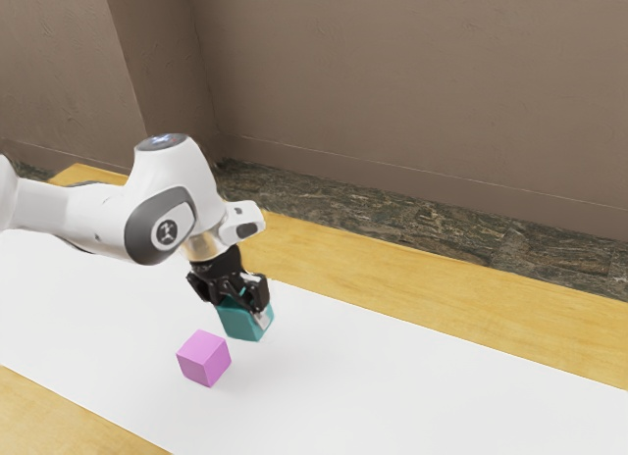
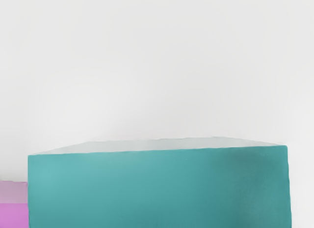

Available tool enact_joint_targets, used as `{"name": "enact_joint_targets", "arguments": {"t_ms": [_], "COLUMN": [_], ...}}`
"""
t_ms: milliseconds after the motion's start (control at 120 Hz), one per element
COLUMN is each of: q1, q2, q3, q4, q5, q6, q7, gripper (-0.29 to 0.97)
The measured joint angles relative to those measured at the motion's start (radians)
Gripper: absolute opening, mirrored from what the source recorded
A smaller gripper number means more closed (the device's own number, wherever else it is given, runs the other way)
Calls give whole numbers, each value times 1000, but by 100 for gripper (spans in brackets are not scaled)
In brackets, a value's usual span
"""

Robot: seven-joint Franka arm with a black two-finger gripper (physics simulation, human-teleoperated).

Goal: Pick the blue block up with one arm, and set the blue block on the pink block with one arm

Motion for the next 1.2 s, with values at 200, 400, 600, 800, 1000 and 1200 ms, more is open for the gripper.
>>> {"name": "enact_joint_targets", "arguments": {"t_ms": [200, 400, 600, 800, 1000, 1200], "q1": [93, 137, 148, 148, 149, 162], "q2": [-154, -140, -96, -60, -27, -35], "q3": [-5, -5, -5, -5, -5, -6], "q4": [-117, -137, -127, -116, -80, -78], "q5": [3, -2, 47, 94, 101, 58], "q6": [-50, -73, -80, -77, -74, -72], "q7": [-22, -17, 20, 73, 113, 130], "gripper": [34, 36, 37, 36, 39, 54]}}
